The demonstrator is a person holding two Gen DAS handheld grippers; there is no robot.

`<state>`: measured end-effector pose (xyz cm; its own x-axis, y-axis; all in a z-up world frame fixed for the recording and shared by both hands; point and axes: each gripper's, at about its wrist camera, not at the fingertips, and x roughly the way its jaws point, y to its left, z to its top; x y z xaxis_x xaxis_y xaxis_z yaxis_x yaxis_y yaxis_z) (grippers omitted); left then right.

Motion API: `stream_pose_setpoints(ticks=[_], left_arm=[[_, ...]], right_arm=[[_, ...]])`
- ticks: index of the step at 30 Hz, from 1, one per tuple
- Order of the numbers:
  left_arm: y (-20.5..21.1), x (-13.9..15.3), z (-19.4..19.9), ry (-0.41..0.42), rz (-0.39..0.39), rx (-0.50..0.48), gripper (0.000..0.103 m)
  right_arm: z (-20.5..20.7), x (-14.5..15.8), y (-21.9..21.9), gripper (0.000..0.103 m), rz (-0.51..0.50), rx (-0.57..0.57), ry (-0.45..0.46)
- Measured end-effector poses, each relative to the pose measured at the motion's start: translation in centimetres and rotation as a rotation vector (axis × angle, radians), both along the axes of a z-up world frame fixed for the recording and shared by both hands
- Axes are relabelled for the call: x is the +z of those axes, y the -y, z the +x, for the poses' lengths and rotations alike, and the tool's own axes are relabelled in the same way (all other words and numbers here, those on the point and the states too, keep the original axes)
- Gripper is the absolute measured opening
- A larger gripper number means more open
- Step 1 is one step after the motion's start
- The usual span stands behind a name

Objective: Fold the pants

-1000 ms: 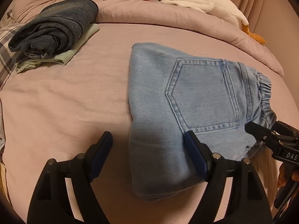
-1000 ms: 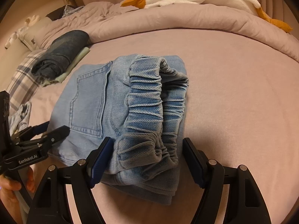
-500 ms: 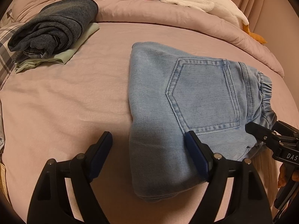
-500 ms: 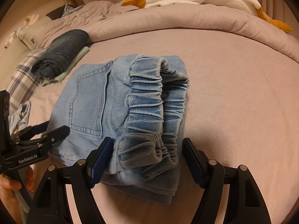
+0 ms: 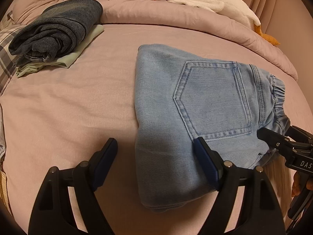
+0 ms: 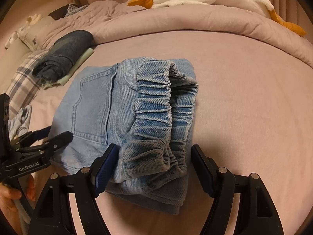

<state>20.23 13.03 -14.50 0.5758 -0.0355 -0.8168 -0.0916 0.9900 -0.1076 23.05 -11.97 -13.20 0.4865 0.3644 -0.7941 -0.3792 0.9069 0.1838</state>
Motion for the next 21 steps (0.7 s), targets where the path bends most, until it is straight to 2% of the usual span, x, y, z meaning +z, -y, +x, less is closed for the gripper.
stream_pose_setpoints(ticks=[21], left_arm=[[0.23,0.46,-0.05,-0.008,0.015,0.023,0.082]], right_arm=[[-0.02,0.05,-0.04,0.074,0.003,-0.023,-0.007]])
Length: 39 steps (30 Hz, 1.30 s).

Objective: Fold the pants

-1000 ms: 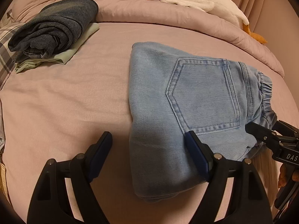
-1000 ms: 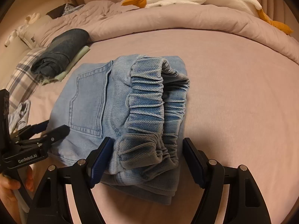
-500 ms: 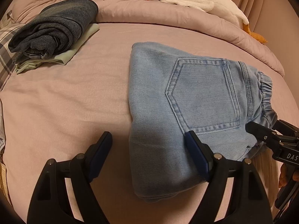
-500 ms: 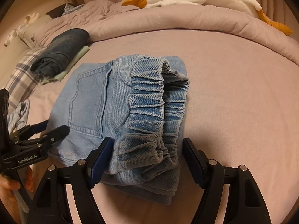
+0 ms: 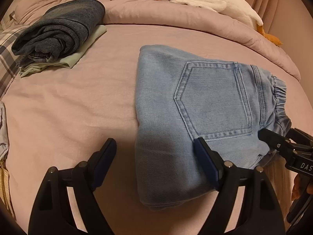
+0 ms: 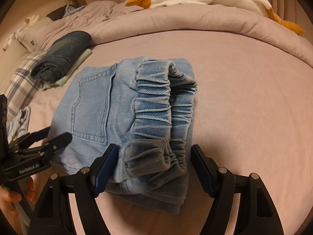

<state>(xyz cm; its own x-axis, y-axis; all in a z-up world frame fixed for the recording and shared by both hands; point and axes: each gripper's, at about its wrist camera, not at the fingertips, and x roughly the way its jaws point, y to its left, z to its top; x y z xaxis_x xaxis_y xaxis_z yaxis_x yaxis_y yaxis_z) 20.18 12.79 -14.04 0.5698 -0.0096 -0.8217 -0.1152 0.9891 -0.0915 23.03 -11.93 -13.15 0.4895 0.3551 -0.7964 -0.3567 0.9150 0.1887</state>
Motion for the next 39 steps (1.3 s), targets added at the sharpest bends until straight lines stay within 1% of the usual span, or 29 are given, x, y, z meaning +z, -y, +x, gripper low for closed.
stream_pose_setpoints(ticks=[4,7,9,13,16,19,22,23,25,26,27,32,34,39], left_arm=[[0.5,1.0,-1.5,0.032,0.005,-0.004,0.082],[1.1,2.1,-2.9,0.065,0.034,-0.016,0.082],[1.3,2.7,-3.7,0.079,0.031,-0.026,0.082],[2.2,3.8,-6.0,0.100,0.052,-0.043,0.090],[2.9,4.4,-7.6,0.103,0.058,-0.052,0.093],[3.3,4.9,-9.2,0.103,0.040,-0.060,0.096],[3.7,5.8,-10.9,0.116,0.040,-0.051,0.100],[4.0,6.0,-11.4,0.121,0.040,-0.049,0.102],[4.2,6.7,-12.4,0.129,0.042,-0.045,0.102],[4.3,6.9,-12.7,0.130,0.043,-0.041,0.102],[4.3,7.1,-13.0,0.131,0.044,-0.036,0.102],[4.4,8.3,-14.8,0.146,0.046,-0.005,0.102],[4.3,8.9,-15.4,0.158,0.042,-0.002,0.102],[4.5,10.2,-16.9,0.189,0.078,0.026,0.102]], right_arm=[[-0.8,0.6,0.3,0.074,0.016,-0.030,0.007],[-1.9,1.3,0.6,0.074,0.009,-0.034,0.030],[-2.9,2.0,0.7,0.074,0.005,-0.023,0.046],[-5.2,3.2,0.9,0.074,-0.019,-0.010,0.077],[-6.7,3.7,1.0,0.074,-0.018,-0.006,0.084],[-8.5,4.1,1.0,0.074,-0.023,-0.003,0.099],[-10.0,4.6,1.0,0.075,-0.032,0.001,0.120],[-10.5,4.8,1.0,0.075,-0.030,0.002,0.127],[-11.2,5.3,1.0,0.083,-0.027,0.000,0.142],[-11.6,5.6,1.0,0.089,-0.025,-0.001,0.152],[-12.1,5.8,1.0,0.093,-0.022,-0.003,0.163],[-13.6,6.9,1.0,0.094,-0.014,-0.003,0.200],[-14.1,7.1,0.9,0.101,-0.015,-0.008,0.211],[-15.7,7.9,0.6,0.102,-0.021,-0.005,0.250]])
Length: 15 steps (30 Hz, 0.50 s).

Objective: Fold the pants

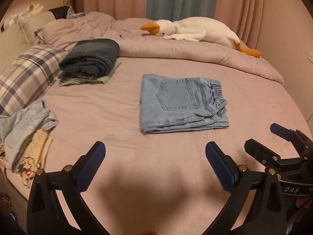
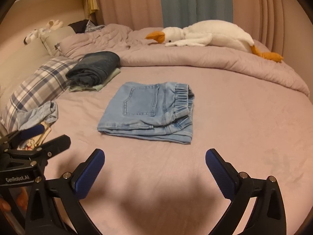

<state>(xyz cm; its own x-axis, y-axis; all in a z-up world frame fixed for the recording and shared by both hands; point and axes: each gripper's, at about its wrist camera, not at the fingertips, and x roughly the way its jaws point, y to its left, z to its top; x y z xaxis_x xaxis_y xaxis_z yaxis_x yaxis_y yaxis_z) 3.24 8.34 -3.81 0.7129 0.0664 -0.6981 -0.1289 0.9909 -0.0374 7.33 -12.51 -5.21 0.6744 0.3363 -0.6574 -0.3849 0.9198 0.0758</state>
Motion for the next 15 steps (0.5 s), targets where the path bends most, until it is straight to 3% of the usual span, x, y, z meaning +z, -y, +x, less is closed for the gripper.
stream_pose_setpoints(ticks=[15], left_arm=[[0.0,1.8,-2.8,0.031,0.062,0.068,0.102]], right_arm=[[-2.6,2.2,-0.2,0.102,0.002,-0.002,0.067]])
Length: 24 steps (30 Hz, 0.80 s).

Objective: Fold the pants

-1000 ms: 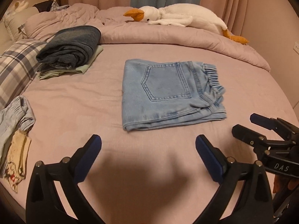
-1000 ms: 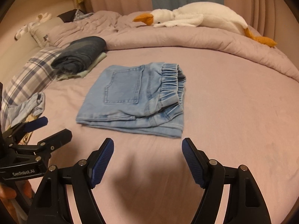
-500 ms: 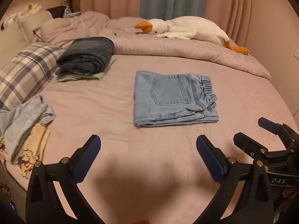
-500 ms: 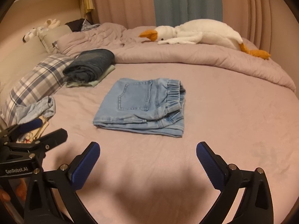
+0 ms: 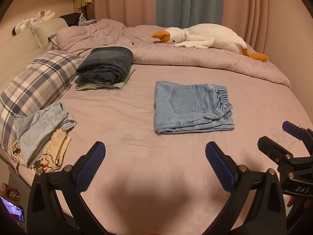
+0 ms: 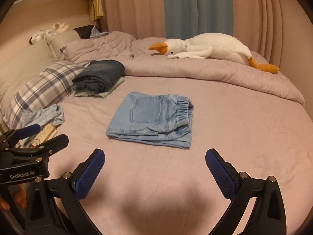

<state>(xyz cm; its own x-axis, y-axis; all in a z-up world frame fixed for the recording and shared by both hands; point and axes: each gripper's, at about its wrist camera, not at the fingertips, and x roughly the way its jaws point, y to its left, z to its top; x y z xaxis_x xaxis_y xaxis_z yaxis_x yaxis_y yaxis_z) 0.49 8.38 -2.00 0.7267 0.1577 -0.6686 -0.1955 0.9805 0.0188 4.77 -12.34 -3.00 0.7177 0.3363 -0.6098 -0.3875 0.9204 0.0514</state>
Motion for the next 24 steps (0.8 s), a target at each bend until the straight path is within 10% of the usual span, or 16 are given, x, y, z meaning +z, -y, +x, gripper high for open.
stream_pose_setpoints(ticks=[24], left_arm=[[1.2,0.5,-1.0,0.013,0.028,-0.007,0.102]], right_arm=[[-1.0,0.1,0.1,0.102,0.025,0.001,-0.007]])
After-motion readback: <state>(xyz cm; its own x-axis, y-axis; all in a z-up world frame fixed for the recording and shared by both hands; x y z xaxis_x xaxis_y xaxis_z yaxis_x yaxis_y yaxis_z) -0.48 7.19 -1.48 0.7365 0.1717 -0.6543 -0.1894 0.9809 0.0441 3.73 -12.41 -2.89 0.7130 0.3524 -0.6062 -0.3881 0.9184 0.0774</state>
